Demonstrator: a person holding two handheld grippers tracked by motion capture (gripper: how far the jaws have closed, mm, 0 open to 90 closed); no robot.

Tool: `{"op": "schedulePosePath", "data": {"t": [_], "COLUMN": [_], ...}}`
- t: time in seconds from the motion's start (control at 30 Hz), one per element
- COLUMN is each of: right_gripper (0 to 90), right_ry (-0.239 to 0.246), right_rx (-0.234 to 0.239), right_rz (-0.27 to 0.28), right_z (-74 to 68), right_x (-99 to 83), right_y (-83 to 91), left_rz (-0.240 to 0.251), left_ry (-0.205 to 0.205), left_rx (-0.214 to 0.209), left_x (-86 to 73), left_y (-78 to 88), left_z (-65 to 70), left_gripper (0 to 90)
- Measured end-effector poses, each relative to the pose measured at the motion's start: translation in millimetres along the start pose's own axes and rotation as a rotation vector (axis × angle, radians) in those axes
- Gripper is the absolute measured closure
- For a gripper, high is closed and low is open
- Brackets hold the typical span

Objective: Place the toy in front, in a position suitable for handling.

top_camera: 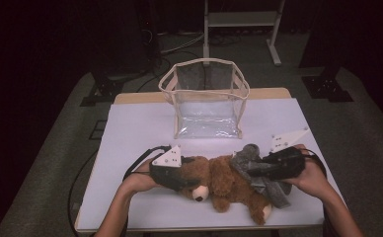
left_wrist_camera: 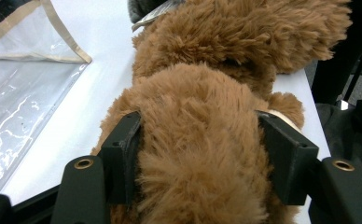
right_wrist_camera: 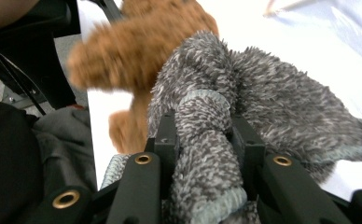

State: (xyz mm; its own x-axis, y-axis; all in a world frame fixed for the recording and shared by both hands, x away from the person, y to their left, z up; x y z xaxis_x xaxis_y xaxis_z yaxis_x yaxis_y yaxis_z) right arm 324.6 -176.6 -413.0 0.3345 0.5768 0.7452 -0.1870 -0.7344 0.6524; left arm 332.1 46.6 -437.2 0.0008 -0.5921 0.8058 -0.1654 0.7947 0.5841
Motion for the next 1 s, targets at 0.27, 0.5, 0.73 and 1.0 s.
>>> {"op": "schedulePosePath", "data": {"t": [0.27, 0.5, 0.73, 1.0], "right_gripper": [68.0, 68.0, 68.6, 68.8], "right_ry": [-0.021, 0.018, -0.028, -0.007], "right_rx": [-0.013, 0.050, 0.098, 0.100], "right_rz": [0.025, 0.014, 0.040, 0.047], "right_z": [11.0, 6.4, -4.3, -24.9], "right_x": [8.5, 37.2, 17.0, 8.6], "right_y": [3.9, -34.8, -35.4, -30.9], "left_rz": [-0.005, -0.002, 0.023, -0.018], "left_ry": [-0.007, -0.003, 0.026, 0.045], "left_rx": [0.003, -0.004, -0.035, -0.048], "left_x": [0.5, -1.4, 5.1, 2.3], "left_y": [-0.3, 0.7, 1.1, -9.5], "left_z": [1.1, 1.1, 3.9, 7.4], "left_gripper": [37.1, 37.1, 26.8, 18.4]}}
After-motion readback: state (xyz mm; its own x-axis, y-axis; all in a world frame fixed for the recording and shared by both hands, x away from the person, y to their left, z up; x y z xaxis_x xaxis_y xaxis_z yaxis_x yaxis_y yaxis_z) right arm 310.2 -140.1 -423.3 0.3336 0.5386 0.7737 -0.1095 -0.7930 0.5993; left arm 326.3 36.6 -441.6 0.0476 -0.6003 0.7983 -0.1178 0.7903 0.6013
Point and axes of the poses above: each handheld gripper's, and its own axes: y roughly backward along the jaws, x roughly out of its top, z roughly to its right, the point moved 9 cm from there along -y, roughly forward along the jaws, and after that the axes turned 1 degree about -z, right-handed, at the moved point
